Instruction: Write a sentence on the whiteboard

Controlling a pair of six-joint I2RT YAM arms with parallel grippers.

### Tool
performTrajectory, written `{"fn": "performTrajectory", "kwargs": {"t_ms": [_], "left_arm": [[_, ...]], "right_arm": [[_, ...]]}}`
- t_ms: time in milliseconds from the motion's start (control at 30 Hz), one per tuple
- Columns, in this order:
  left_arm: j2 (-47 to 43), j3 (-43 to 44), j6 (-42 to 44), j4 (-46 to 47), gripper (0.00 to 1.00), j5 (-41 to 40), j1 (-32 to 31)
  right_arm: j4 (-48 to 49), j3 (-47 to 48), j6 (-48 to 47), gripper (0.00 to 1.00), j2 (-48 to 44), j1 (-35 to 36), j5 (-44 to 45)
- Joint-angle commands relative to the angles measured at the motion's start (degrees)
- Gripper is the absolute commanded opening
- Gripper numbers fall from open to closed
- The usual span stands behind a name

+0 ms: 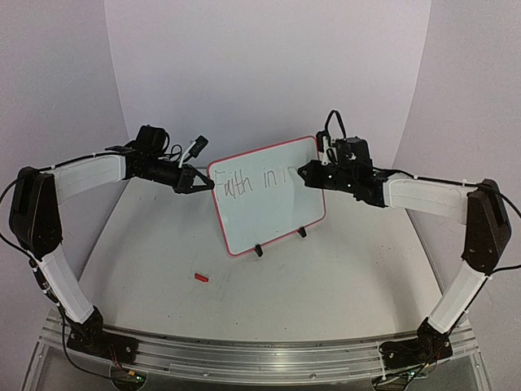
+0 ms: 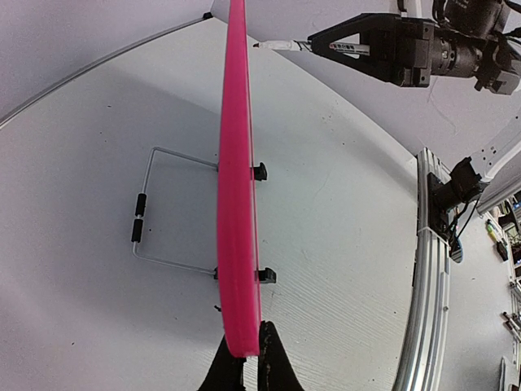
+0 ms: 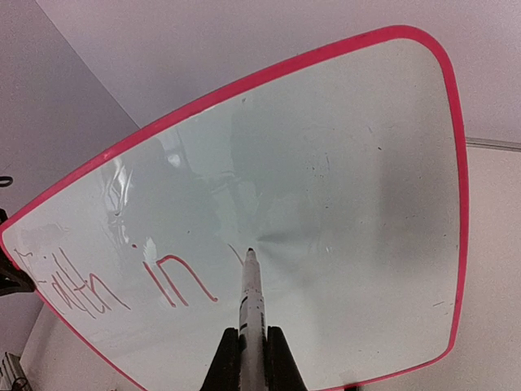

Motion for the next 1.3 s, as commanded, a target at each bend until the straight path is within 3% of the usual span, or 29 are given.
{"fn": "performTrajectory", "kwargs": {"t_ms": [0, 867, 1267], "left_arm": [[-0.33, 0.85, 2.10, -4.16, 0.00, -0.15, -1.80], [-0.54, 0.96, 2.05, -4.14, 0.00, -0.06, -1.81], [-0.54, 0.87, 2.02, -4.14, 0.00, -0.03, -1.87]], "right_arm": [[1.85, 2.00, -0.56, 0.00, 1.16, -0.03, 1.03], [2.03, -5.08, 1.81, 0.00, 0.22, 0.39, -1.63], [1.94, -3.04, 1.22, 0.00, 2.53, 1.68, -7.15]]}}
